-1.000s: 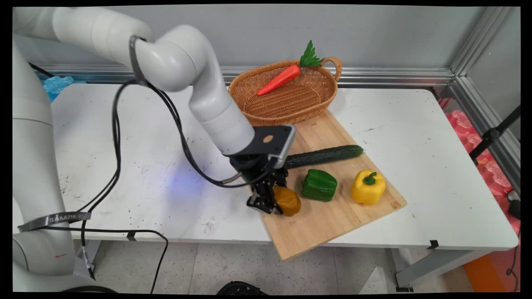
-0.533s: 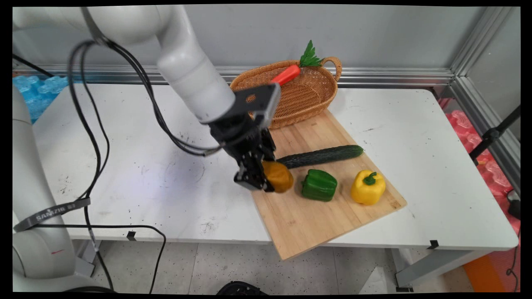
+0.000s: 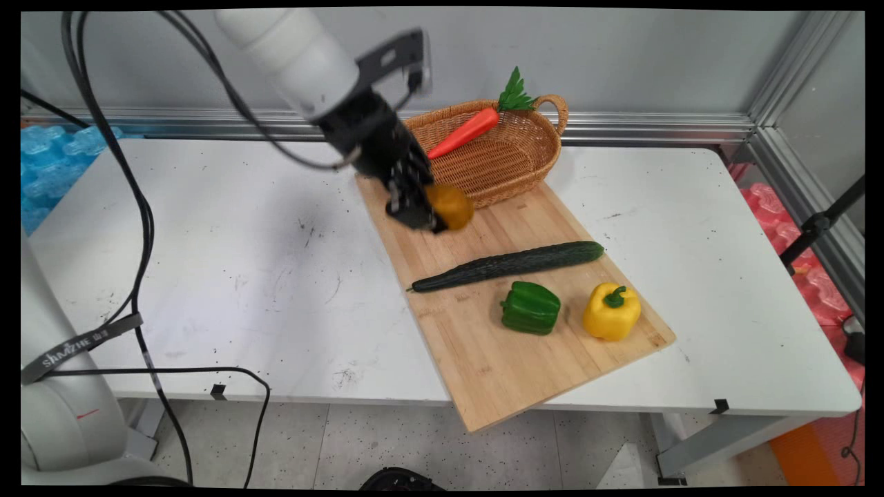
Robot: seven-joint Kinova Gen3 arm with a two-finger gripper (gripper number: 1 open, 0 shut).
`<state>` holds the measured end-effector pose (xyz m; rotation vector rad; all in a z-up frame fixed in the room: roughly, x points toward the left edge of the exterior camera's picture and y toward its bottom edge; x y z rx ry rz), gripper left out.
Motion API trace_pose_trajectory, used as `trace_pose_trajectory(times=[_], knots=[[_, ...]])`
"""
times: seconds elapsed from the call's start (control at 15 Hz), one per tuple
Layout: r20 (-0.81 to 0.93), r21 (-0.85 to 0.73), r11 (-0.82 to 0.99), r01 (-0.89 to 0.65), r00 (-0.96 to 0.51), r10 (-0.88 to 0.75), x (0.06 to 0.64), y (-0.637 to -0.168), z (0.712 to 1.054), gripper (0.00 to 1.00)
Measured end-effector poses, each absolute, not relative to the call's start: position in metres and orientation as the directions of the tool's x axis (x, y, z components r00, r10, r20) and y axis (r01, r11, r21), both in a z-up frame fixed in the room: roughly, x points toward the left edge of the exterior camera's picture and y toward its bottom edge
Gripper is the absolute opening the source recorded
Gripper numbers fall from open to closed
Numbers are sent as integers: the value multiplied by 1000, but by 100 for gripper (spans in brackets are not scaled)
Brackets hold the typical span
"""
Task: Place the picked object in the vegetable basket
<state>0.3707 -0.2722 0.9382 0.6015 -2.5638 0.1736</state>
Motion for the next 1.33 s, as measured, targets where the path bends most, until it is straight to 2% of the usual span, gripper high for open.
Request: trace_pose_trajectory(times=[0.33, 0.67, 0.93, 1.33], knots=[[526, -28, 793, -609, -684, -507, 390, -310, 955, 0], [547, -45, 698, -715, -602, -582, 396, -349, 951, 0], [553, -61, 614, -787, -539, -635, 399, -386, 931, 0], [521, -87, 532, -843, -493, -697, 408, -433, 883, 0]])
